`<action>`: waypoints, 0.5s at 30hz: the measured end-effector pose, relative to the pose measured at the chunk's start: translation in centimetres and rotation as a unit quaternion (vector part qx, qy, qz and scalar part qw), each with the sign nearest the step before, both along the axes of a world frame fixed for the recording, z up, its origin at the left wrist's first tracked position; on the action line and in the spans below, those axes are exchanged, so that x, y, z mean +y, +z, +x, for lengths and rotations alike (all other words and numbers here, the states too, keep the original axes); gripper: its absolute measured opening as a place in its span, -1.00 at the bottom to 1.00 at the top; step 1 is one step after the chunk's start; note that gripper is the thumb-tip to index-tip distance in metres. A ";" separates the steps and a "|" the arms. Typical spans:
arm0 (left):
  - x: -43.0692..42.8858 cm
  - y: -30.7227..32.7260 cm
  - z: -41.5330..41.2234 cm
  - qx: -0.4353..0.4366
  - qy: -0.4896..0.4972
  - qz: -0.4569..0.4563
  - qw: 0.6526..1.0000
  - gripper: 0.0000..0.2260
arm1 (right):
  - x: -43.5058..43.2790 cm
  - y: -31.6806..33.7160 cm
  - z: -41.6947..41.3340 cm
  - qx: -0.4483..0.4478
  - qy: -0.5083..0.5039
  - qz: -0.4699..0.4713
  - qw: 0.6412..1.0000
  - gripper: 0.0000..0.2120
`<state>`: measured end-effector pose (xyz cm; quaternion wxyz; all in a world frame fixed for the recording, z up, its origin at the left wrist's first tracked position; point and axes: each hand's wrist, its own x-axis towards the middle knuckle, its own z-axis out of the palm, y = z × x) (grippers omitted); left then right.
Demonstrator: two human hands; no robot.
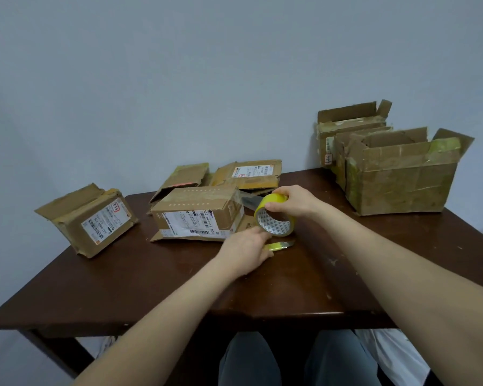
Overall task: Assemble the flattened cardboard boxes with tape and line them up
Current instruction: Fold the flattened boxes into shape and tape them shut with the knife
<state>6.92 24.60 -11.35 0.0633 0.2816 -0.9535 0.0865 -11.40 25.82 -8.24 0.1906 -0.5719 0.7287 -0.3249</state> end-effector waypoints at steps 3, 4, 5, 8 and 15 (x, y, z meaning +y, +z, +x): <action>0.0 -1.2 -0.1 -0.004 0.009 -0.012 1.000 -0.68 | 0.1 -0.1 -0.3 -0.015 -0.001 0.004 1.000 -0.35; -0.1 -1.3 0.1 0.000 0.002 -0.021 1.000 -0.70 | 0.1 -0.2 -0.3 -0.016 -0.001 0.004 1.000 -0.36; -0.2 -1.3 0.3 -0.003 -0.005 -0.028 1.000 -0.72 | 0.1 -0.1 -0.4 -0.017 -0.001 0.005 1.000 -0.38; -0.5 -1.0 1.6 0.007 0.001 -0.034 0.999 -0.76 | 0.1 0.0 -0.5 -0.031 0.003 0.008 0.999 -0.45; -1.4 3.3 6.2 0.222 0.071 0.042 0.972 -0.90 | -0.9 0.3 0.1 -0.060 -0.037 0.000 0.998 -0.56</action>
